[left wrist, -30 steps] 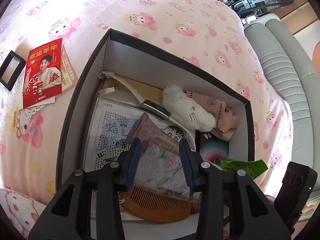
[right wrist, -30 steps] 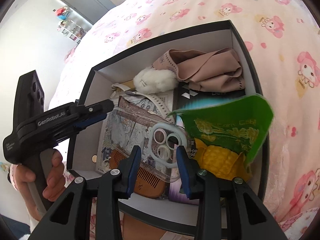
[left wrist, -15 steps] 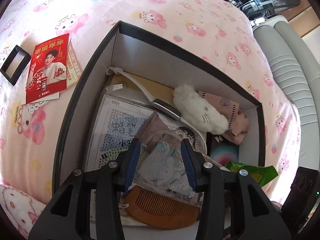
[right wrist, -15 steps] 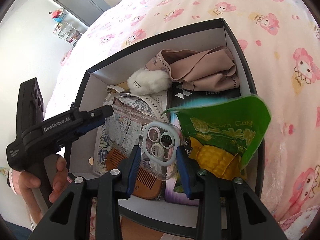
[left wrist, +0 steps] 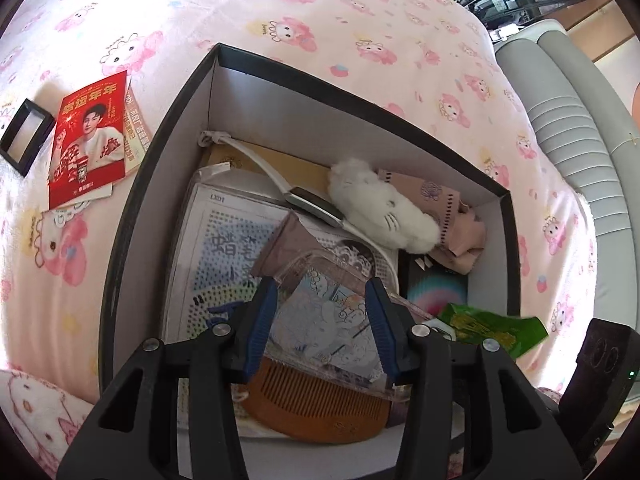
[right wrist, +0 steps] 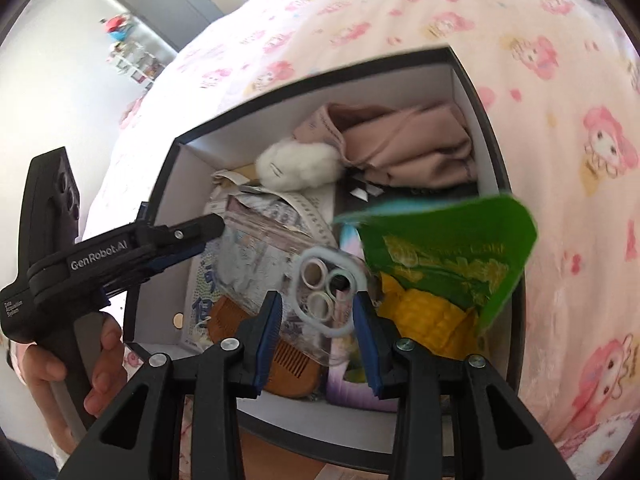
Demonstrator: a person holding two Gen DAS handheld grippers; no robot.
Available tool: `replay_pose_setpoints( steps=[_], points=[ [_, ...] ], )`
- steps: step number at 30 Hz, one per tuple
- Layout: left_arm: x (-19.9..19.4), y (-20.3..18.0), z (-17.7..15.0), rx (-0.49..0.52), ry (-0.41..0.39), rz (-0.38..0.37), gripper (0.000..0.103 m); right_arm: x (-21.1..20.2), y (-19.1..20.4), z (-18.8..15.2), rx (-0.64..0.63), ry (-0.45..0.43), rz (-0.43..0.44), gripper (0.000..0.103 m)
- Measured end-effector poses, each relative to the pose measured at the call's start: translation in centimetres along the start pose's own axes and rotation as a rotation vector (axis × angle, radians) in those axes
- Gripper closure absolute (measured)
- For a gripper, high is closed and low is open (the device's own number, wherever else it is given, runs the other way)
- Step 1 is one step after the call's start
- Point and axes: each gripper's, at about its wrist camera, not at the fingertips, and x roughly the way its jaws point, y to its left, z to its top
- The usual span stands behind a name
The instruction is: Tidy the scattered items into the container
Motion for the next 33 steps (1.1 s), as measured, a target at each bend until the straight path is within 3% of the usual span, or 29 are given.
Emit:
replay_pose_setpoints(
  steps=[4,7,9,11,16,19,21,25,27,30,33],
  points=[
    [0.6,-0.6,0.4,0.032,0.010,0.054,0.052,0.4,0.0,0.4,0.000,0.000,-0.020,0.070],
    [0.1,-0.7,-0.3,0.027,0.038,-0.039,0.051,0.4,-0.1,0.4,0.007,0.002,-0.002,0.070],
    [0.1,-0.6,-0.7,0.028,0.053,-0.050,0.051,0.7,-0.1,0.5,0.005,0.024,0.037,0.070],
    [-0.1,-0.3,-0.7,0.018,0.028,-0.024,0.051,0.8,0.0,0.4,0.000,0.040,0.079,0.070],
    [-0.2,0.2,0.5,-0.003,-0.040,0.045,0.049,-0.1,0.0,0.2,-0.008,-0.005,0.039,0.070],
    [1.0,0.2,1.0,0.000,-0.017,0.092,0.049,0.5,-0.2,0.4,0.016,0.006,0.024,0.070],
    [1.4,0.6,1.0,-0.010,0.016,0.046,0.048,0.9,0.0,0.7,0.016,0.010,0.015,0.070],
    [0.4,0.9,-0.1,0.010,0.002,0.052,0.047,1.5,0.6,0.7,-0.027,0.026,-0.020,0.067],
    [-0.5,1.4,-0.7,-0.020,0.013,0.012,0.046,1.6,0.7,0.7,-0.032,0.037,0.004,0.067],
    [-1.7,1.3,-2.0,-0.028,0.026,-0.090,0.046,1.9,1.4,0.4,-0.038,0.088,0.142,0.067],
    [-3.0,0.3,-2.9,0.023,-0.012,-0.055,0.046,1.3,2.2,-0.1,-0.079,0.069,0.117,0.067]
  ],
)
